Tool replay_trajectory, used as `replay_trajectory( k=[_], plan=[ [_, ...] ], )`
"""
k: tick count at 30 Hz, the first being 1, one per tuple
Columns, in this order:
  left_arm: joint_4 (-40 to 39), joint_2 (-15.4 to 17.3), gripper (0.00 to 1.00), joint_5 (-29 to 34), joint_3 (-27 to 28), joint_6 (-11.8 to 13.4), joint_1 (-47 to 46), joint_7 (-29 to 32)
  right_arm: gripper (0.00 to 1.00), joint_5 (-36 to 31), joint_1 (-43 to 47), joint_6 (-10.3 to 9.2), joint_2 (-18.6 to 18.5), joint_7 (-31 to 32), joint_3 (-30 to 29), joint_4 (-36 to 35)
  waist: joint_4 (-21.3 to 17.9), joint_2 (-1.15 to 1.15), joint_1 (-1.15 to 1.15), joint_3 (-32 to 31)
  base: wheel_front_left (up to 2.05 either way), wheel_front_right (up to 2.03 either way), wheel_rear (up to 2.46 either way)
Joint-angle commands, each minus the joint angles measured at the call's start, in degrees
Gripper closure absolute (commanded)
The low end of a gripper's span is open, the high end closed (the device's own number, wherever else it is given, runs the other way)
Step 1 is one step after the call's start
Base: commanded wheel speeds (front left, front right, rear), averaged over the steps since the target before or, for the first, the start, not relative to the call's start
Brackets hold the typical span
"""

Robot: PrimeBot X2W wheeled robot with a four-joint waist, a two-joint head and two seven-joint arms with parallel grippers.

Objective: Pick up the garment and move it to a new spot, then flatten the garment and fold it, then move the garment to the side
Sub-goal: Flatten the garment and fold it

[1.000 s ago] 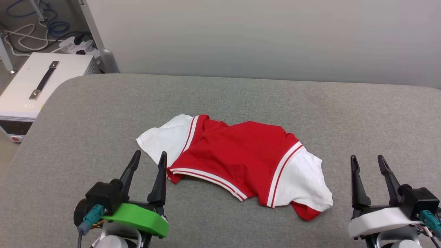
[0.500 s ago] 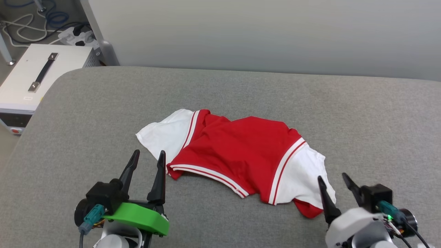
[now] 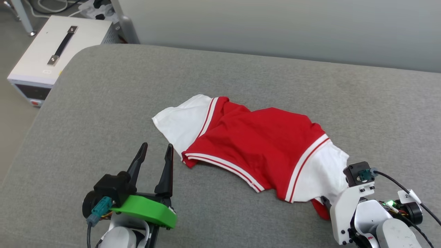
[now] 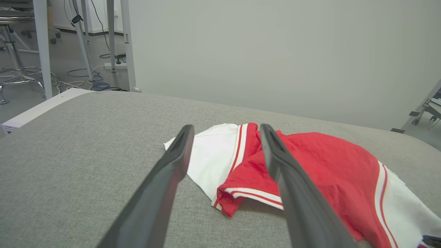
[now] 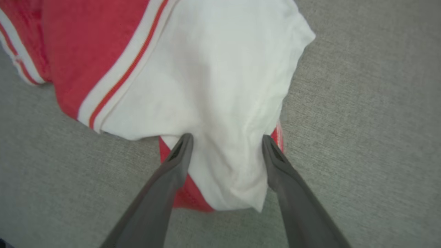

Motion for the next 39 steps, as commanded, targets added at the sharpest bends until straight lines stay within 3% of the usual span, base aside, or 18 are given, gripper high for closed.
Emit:
replay_trajectory(
  k=[1,7,8,9,10,11,13,15,27,31,34,35,36,39],
  plan=[
    [0.00,-0.46,0.00,0.10,-0.18,-0.36,-1.22,-0.32,0.00,-0.16,-0.72,-0.06,-0.18,1.00,-0.05,0.36,1.79,0.00,0.00,1.67,0.00,0.00,0.00],
    [0.05,-0.49,0.00,-0.33,-0.18,-0.37,-1.93,-0.32,0.00,0.00,-0.40,-0.06,0.22,2.60,0.77,1.94,3.21,0.00,0.00,3.35,0.00,0.00,0.00],
    [0.05,-0.48,0.00,-0.37,-0.17,-0.37,-1.99,-0.32,0.27,0.02,-0.30,-0.06,0.17,2.61,0.84,2.35,3.28,0.00,0.00,3.48,0.00,0.00,0.00],
    [0.04,-0.47,0.00,-0.41,-0.14,-0.37,-2.05,-0.32,0.69,-0.01,-0.23,-0.06,-0.01,2.37,1.02,2.71,3.32,0.00,0.00,3.67,0.00,0.00,0.00],
    [0.05,-0.46,0.00,-0.44,-0.13,-0.37,-2.10,-0.32,0.90,0.00,-0.22,-0.06,-0.22,2.03,1.19,2.95,3.32,0.00,0.00,3.78,0.00,0.00,0.00],
    [0.12,-0.46,0.00,-0.46,-0.11,-0.38,-2.15,-0.32,1.00,0.10,-0.28,-0.06,-0.52,1.35,1.16,3.22,3.25,0.00,0.00,3.87,0.00,0.00,0.00],
    [0.37,-0.44,0.00,-0.46,-0.20,-0.38,-2.23,-0.33,1.00,-0.16,-0.39,-0.06,-1.55,0.09,1.14,3.66,2.96,0.00,0.00,3.80,0.00,0.00,0.00],
    [0.94,-0.25,0.00,-0.39,-0.52,-0.38,-2.55,-0.33,1.00,-0.13,-0.61,-0.06,-6.15,-1.29,2.26,4.03,2.26,0.00,0.00,3.31,0.00,0.00,0.00],
    [1.55,0.26,0.00,-0.60,-1.15,-0.38,-2.98,-0.33,1.00,1.06,-6.17,-0.06,-22.84,-4.24,1.94,7.83,0.99,0.00,0.00,3.52,0.00,0.00,0.00],
    [1.89,0.22,0.00,-0.82,-1.44,-0.38,-3.34,-0.33,1.00,-0.02,-8.19,-0.06,-25.41,-7.21,1.23,12.76,1.13,0.00,0.00,4.01,0.00,0.00,0.00],
    [2.41,0.19,0.00,-0.94,-1.79,-0.38,-3.40,-0.33,1.00,-1.05,-9.17,-0.06,-24.08,-10.40,0.60,16.86,1.04,0.00,0.00,4.21,0.00,0.00,0.00],
    [2.63,0.16,0.00,-0.98,-1.96,-0.38,-3.43,-0.33,0.60,-1.61,-9.41,-0.06,-23.30,-11.92,0.39,18.41,0.99,0.00,0.00,4.21,0.00,0.00,0.00],
    [2.80,0.14,0.00,-1.00,-2.09,-0.38,-3.42,-0.33,0.03,-2.13,-9.68,-0.06,-22.70,-13.33,0.15,19.46,0.87,0.00,0.00,4.14,0.00,0.00,0.00],
    [3.24,0.22,0.00,-1.09,-2.25,-0.38,-3.14,-0.33,0.00,-3.94,-10.91,-0.06,-20.02,-17.35,-1.87,22.54,-0.10,0.00,0.00,3.55,0.00,0.00,0.00]
  ],
)
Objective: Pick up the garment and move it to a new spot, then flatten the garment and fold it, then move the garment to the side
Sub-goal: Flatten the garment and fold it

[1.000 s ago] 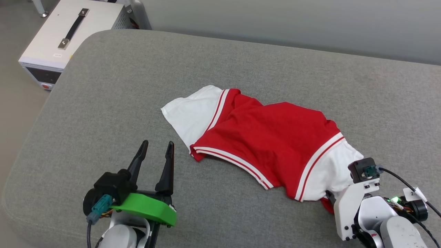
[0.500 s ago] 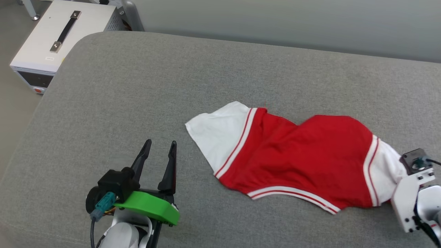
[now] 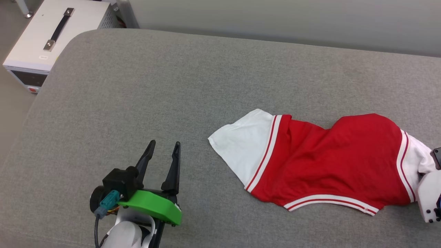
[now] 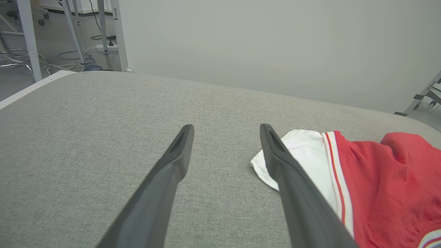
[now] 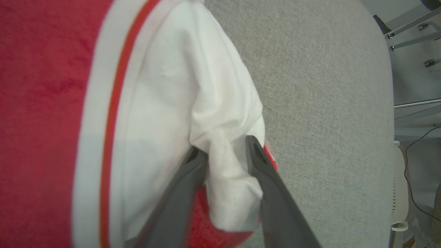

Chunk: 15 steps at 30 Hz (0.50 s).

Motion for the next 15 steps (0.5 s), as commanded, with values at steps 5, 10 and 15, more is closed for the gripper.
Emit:
replay_trajectory(
  k=[5,10,15],
  plan=[
    [0.72,0.41,0.00,-0.29,-0.14,-0.32,-0.13,-0.33,0.00,-2.23,-2.28,-0.02,3.75,-6.65,-2.51,2.26,-2.65,0.00,0.00,-2.29,0.00,0.00,0.00],
    [0.77,0.52,0.00,-0.40,0.05,-0.32,0.62,-0.33,0.00,-1.85,-2.65,-0.02,6.02,-12.01,-4.10,0.15,-4.79,0.00,0.00,-4.51,0.00,0.00,0.00],
    [0.55,0.33,0.00,-0.97,0.33,-0.32,1.90,-0.33,0.00,-0.03,-0.39,-0.02,9.49,-16.74,-5.76,-5.82,-7.01,0.00,0.00,-6.48,0.00,0.00,0.00]
  ],
)
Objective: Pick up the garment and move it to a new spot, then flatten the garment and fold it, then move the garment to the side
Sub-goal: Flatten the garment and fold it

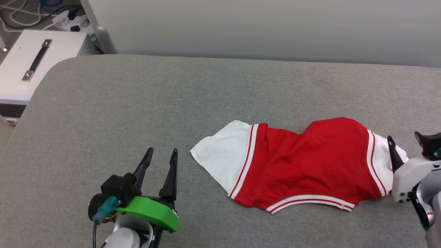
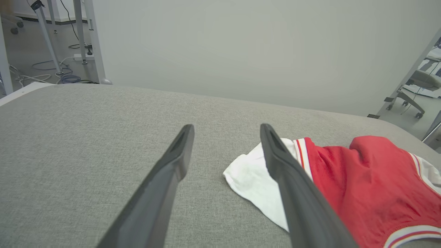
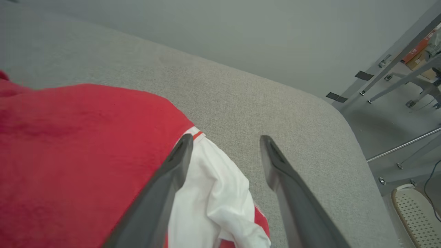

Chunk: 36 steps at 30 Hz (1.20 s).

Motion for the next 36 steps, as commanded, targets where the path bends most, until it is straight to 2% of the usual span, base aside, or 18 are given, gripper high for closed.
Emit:
replay_trajectory(
  k=[1,10,14,22,25,28,33,36],
  plan=[
    [-0.12,0.11,0.00,-0.48,0.01,-0.32,0.77,-0.33,0.00,1.11,1.44,-0.05,1.18,-1.15,-0.47,-1.62,-2.00,0.00,0.00,-1.85,0.00,0.00,0.00],
    [0.28,-0.43,0.00,-2.12,-1.66,-0.32,2.04,-0.33,0.00,5.23,11.25,-0.05,10.07,-7.47,-4.45,-12.78,-4.65,0.00,0.00,-2.15,0.00,0.00,0.00],
    [1.18,-0.12,0.00,-2.36,-2.12,-0.32,1.85,-0.33,0.00,5.25,13.94,-0.05,13.62,-7.97,-5.26,-16.07,-5.84,0.00,0.00,-1.60,0.00,0.00,0.00],
    [4.06,1.37,0.00,-2.48,-2.98,-0.32,-1.81,0.87,0.00,4.59,15.25,-0.05,15.26,-6.66,-5.43,-19.64,-7.98,0.00,0.00,0.46,0.00,0.00,0.00],
    [4.69,1.67,0.00,-3.17,-2.95,0.62,-4.51,6.41,0.00,4.21,15.50,-0.05,15.52,-6.16,-5.98,-20.57,-8.29,0.00,0.00,1.66,0.00,0.00,0.00],
    [5.52,2.33,0.00,-3.48,-3.21,2.22,-7.36,14.64,0.00,3.94,15.56,-0.05,15.76,-5.86,-5.83,-21.04,-8.75,0.00,0.00,3.20,0.00,0.00,0.00],
    [9.49,4.99,0.00,-1.09,-3.55,6.91,-11.61,26.79,0.00,3.49,15.04,-0.05,16.14,-5.51,-4.76,-21.03,-10.03,0.00,0.00,5.60,0.00,0.00,0.00],
    [11.31,6.06,0.00,0.09,-3.60,8.91,-13.62,30.63,0.00,3.38,14.69,-0.05,16.31,-5.57,-4.56,-20.88,-10.72,0.00,0.00,6.74,0.00,0.00,0.00]
  ],
)
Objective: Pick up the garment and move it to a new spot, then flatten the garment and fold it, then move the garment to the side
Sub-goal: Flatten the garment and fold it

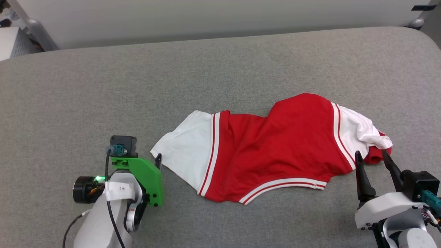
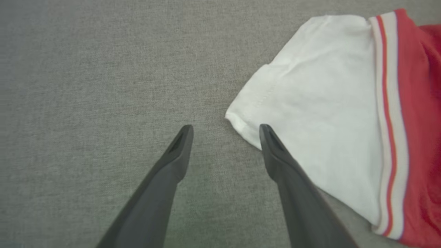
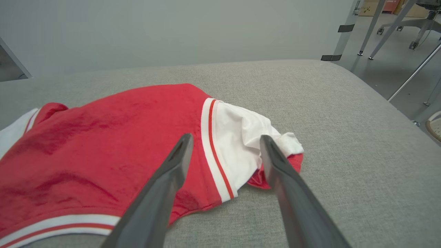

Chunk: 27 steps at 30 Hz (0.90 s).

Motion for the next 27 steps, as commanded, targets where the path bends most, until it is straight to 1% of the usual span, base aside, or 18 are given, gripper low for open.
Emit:
replay_trajectory(
  k=[1,5,10,11,14,16,21,27],
  plan=[
    [0.90,0.35,0.00,0.57,0.16,1.26,-2.80,0.90,0.00,-0.41,-0.90,-0.05,0.23,-0.24,0.11,-0.02,-1.63,0.00,0.00,2.30,0.00,0.00,0.00],
    [1.98,0.02,0.00,-0.74,0.23,0.29,-3.70,1.36,0.00,-0.54,-1.22,-0.05,0.45,-0.41,0.06,0.35,-1.99,0.00,0.00,3.51,0.00,0.00,0.00],
    [4.03,0.23,0.00,-1.27,-0.28,-0.34,-3.93,2.59,0.00,-0.75,-1.77,-0.05,0.65,-0.90,0.13,0.87,-2.12,0.00,0.00,4.57,0.00,0.00,0.00],
    [4.29,0.23,1.00,-1.55,-0.45,-0.78,-3.83,2.80,0.00,-0.79,-1.85,-0.05,0.70,-1.00,0.13,1.10,-2.09,0.00,0.00,4.67,0.00,0.00,0.00],
    [4.07,-0.08,1.00,-2.93,0.12,-1.68,-3.58,1.48,0.00,-0.97,-1.94,-0.05,0.80,-1.21,-0.02,1.70,-1.78,0.00,0.00,4.63,0.00,0.00,0.00],
    [3.34,-0.01,1.00,-3.70,1.11,-1.86,-3.39,-1.01,0.00,-1.13,-1.92,-0.05,0.86,-1.24,-0.13,2.18,-1.39,0.00,0.00,4.23,0.00,0.00,0.00],
    [-0.13,0.67,1.00,-5.63,4.70,-2.20,-3.25,-9.59,0.00,-1.47,-1.79,-0.05,0.99,-1.13,-0.28,3.48,-0.01,0.00,0.00,2.28,0.00,0.00,0.00],
    [-5.58,2.04,1.00,-8.83,9.64,-2.05,-2.03,-14.91,0.00,-1.60,-1.12,-0.05,1.08,-0.97,-0.17,4.67,1.93,0.00,0.00,-0.47,0.00,0.00,0.00]
  ],
)
